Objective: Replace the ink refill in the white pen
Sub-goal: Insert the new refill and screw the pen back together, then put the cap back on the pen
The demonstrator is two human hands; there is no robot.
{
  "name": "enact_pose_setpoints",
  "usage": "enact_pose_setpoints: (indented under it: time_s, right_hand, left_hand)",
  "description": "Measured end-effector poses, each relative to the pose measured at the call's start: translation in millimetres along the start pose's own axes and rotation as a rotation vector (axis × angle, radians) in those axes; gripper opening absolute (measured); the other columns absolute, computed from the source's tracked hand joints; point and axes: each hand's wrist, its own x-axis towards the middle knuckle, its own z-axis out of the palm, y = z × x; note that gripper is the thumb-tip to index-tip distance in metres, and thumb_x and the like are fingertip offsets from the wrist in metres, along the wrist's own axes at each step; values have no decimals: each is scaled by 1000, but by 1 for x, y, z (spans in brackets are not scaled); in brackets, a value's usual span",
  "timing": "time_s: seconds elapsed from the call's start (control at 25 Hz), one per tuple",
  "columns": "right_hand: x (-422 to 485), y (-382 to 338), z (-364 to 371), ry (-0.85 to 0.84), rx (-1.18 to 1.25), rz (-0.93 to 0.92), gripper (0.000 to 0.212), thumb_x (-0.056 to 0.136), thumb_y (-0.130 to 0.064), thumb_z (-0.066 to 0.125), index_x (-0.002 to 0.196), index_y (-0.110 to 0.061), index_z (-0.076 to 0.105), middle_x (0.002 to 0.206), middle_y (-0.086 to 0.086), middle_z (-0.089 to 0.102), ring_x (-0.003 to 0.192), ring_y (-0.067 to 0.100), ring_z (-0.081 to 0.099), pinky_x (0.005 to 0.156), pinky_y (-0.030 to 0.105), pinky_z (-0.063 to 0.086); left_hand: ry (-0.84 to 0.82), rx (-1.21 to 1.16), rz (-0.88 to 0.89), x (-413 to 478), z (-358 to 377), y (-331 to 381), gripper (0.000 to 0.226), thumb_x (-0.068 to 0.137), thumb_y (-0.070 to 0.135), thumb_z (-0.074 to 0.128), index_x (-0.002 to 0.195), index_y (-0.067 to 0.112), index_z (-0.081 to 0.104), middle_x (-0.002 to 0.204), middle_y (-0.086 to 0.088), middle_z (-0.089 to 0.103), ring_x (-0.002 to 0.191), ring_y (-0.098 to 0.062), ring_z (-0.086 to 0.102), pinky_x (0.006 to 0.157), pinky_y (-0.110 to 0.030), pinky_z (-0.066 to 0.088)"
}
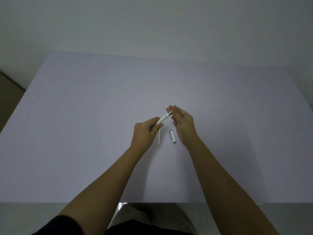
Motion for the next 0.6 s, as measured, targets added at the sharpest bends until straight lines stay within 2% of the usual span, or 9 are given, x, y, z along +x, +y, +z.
enact_pose_setpoints:
  time_s: [0.08, 0.12, 0.24, 0.4, 0.48, 0.56, 0.6]
  right_hand:
    - [2, 0, -4, -112, 117, 17, 18, 94, -33, 51, 100, -33, 68, 105, -17, 70, 90, 1, 56, 75, 19, 39]
    - [2, -2, -5, -125, 103, 3, 19, 95, -28, 49, 101, -32, 67, 105, -16, 70, 93, 3, 55, 76, 19, 39]
    - [3, -3, -2, -14, 22, -6, 15, 93, -24, 53, 92, -28, 68, 96, -12, 71, 88, 4, 57, 79, 22, 40]
    - [3, -5, 13, 84, 62, 21, 13, 91, -18, 57, 86, -23, 67, 86, -7, 70, 79, 5, 56, 67, 10, 48]
    - [5, -6, 13, 47, 28, 20, 11, 91, -25, 57, 90, -24, 68, 91, -7, 70, 79, 3, 57, 67, 9, 48]
    - [8, 2, 7, -15, 20, 53, 22, 93, -39, 51, 99, -25, 67, 102, -7, 67, 84, 3, 59, 74, 14, 48]
    - [9, 9, 3, 9, -26, 87, 30, 93, -43, 47, 104, -23, 66, 105, -4, 67, 85, 6, 60, 77, 16, 48]
  left_hand:
    - [11, -1, 11, 2, -2, -1, 15, 89, 21, 59, 99, 14, 67, 63, -18, 62, 59, -32, 60, 56, -31, 42]
    - [12, 6, 26, 3, -3, -1, 15, 89, 21, 59, 99, 13, 67, 62, -18, 62, 58, -31, 60, 55, -30, 42]
    - [28, 83, 71, 3, -3, -1, 15, 90, 20, 57, 96, 11, 66, 58, -16, 60, 51, -29, 53, 51, -33, 39]
    - [148, 330, 140, -4, 3, 4, 13, 88, 16, 60, 93, 5, 66, 53, -10, 54, 47, -18, 38, 50, -24, 31]
    - [164, 309, 118, -6, 2, 4, 13, 89, 17, 59, 93, 7, 65, 52, -5, 48, 48, -16, 35, 50, -23, 29]
    - [142, 227, 69, -3, -1, 4, 13, 90, 21, 57, 94, 10, 64, 53, -1, 42, 47, -17, 35, 48, -26, 29]
    - [138, 189, 47, -1, -2, 3, 13, 91, 22, 57, 94, 12, 64, 53, -1, 41, 47, -18, 36, 47, -28, 30]
